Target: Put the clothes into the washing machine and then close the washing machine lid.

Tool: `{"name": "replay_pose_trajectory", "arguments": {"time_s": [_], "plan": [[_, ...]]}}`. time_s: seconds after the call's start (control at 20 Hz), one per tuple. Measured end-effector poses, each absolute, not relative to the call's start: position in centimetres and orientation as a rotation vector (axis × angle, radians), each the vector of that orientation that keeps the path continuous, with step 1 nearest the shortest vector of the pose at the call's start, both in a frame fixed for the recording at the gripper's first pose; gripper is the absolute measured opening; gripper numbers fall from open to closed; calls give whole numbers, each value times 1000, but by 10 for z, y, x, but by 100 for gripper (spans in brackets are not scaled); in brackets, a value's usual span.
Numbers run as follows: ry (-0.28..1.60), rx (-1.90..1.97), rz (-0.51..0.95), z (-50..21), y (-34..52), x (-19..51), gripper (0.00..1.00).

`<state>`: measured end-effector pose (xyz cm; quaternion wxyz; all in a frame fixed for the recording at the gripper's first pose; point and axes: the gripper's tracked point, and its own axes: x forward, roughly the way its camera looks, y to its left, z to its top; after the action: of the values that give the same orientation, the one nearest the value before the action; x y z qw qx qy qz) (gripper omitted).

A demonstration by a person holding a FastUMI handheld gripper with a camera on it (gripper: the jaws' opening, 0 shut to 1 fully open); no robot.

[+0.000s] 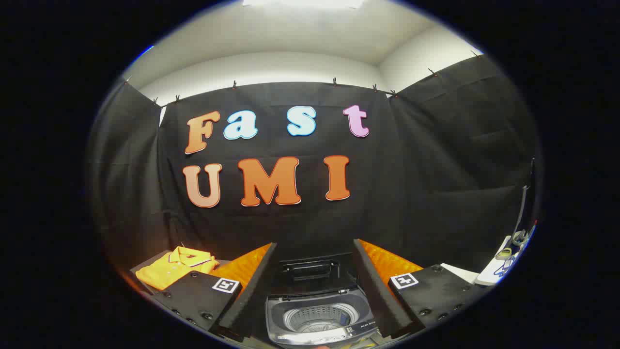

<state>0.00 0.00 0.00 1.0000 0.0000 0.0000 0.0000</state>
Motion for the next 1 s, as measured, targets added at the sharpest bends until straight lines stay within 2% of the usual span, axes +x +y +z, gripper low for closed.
{"name": "replay_pose_trajectory", "arguments": {"time_s": [0.1,0.55,1.0], "plan": [[33,41,11,-8,0,4,97],[-21,57,-18,-1,-2,3,98],[-87,45,14,10,13,-1,98]]}}
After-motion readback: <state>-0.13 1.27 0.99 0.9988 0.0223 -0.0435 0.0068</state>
